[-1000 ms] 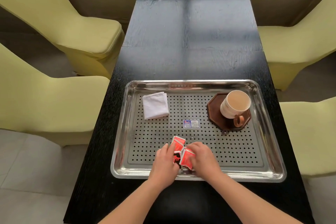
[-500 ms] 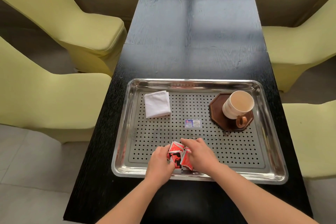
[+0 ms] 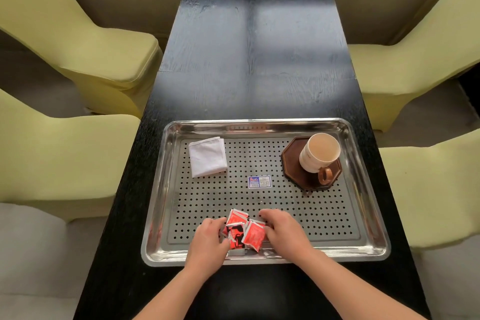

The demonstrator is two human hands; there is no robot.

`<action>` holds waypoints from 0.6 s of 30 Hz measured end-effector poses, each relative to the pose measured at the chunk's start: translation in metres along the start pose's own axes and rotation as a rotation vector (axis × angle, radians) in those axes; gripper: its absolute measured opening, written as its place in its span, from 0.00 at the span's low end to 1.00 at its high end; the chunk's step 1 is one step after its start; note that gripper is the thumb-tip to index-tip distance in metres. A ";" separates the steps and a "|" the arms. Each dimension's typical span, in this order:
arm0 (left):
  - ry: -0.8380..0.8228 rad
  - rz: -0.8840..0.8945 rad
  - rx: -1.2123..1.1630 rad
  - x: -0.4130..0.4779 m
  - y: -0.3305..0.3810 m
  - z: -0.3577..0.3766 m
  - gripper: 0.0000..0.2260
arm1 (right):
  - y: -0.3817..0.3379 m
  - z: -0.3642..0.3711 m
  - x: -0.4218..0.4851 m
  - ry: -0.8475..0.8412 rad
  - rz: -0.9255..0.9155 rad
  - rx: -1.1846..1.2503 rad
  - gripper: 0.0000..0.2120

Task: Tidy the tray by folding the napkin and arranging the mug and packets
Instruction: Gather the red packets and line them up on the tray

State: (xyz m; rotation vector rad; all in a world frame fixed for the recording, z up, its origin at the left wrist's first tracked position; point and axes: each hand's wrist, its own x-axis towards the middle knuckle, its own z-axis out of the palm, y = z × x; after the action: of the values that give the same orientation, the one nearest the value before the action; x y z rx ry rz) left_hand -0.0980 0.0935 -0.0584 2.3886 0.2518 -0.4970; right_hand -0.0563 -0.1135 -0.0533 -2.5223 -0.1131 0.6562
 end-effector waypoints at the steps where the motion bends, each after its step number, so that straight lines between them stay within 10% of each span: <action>1: 0.013 -0.005 0.053 0.001 -0.002 -0.003 0.19 | 0.000 -0.002 0.001 0.011 0.020 0.029 0.10; 8: 0.294 0.002 0.536 0.011 -0.034 -0.045 0.26 | -0.006 -0.019 0.020 0.011 0.107 0.113 0.15; 18: 0.176 -0.261 0.281 0.035 -0.070 -0.076 0.36 | -0.088 -0.020 0.102 -0.017 0.051 0.175 0.18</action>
State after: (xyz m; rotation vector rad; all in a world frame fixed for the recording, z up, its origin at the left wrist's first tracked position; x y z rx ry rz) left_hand -0.0663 0.1977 -0.0604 2.6935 0.6136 -0.4651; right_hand 0.0474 -0.0259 -0.0375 -2.3582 0.0025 0.6772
